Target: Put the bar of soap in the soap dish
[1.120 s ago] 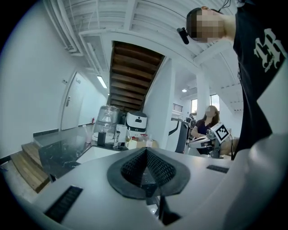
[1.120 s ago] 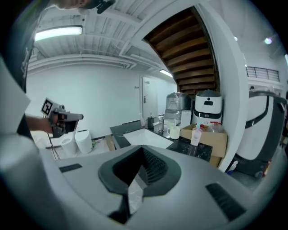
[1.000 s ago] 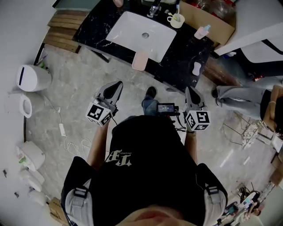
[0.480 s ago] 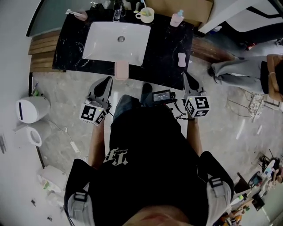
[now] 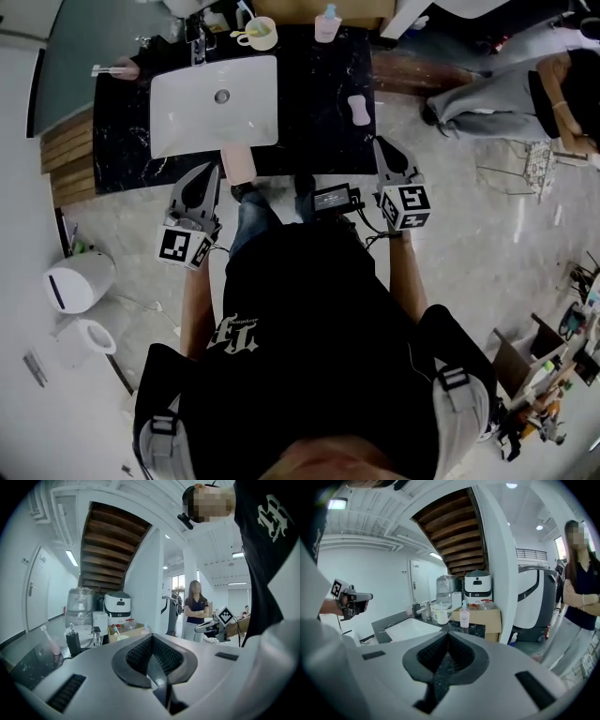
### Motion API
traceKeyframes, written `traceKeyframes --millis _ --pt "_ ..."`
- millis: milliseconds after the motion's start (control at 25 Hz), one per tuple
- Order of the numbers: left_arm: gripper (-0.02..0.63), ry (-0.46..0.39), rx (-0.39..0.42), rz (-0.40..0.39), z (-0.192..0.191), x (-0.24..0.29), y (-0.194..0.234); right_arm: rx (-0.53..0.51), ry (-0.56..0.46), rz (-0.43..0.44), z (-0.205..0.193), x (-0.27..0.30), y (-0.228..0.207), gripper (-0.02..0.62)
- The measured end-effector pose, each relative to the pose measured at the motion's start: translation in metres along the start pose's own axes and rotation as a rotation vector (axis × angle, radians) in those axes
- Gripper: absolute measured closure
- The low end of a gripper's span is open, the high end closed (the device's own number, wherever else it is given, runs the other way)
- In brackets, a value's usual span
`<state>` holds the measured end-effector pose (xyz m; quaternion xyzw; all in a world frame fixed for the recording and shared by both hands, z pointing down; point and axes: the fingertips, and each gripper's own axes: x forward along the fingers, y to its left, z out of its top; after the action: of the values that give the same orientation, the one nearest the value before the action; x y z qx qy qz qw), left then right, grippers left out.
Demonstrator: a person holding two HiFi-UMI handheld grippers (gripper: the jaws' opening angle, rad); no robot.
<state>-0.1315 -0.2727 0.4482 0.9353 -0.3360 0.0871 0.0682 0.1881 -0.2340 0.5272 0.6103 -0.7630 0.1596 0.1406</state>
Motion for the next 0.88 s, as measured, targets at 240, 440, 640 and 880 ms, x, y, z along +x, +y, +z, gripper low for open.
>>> traceKeyframes --millis 240,440,640,880 --pt "0.604 0.025 0.021 -0.099 -0.001 0.013 0.011 0.033 -0.024 -0.1 -0.009 0.009 -0.008 0.586" --pt "0.604 0.036 0.037 -0.149 -0.001 0.022 0.016 0.063 -0.03 -0.15 -0.017 0.019 -0.017 0.586" --pt "0.604 0.064 0.045 -0.172 -0.004 0.026 0.023 0.094 -0.014 -0.183 -0.036 0.042 -0.031 0.586" --pt "0.604 0.096 0.047 -0.15 -0.008 0.027 0.034 0.111 0.036 -0.203 -0.06 0.073 -0.048 0.53"
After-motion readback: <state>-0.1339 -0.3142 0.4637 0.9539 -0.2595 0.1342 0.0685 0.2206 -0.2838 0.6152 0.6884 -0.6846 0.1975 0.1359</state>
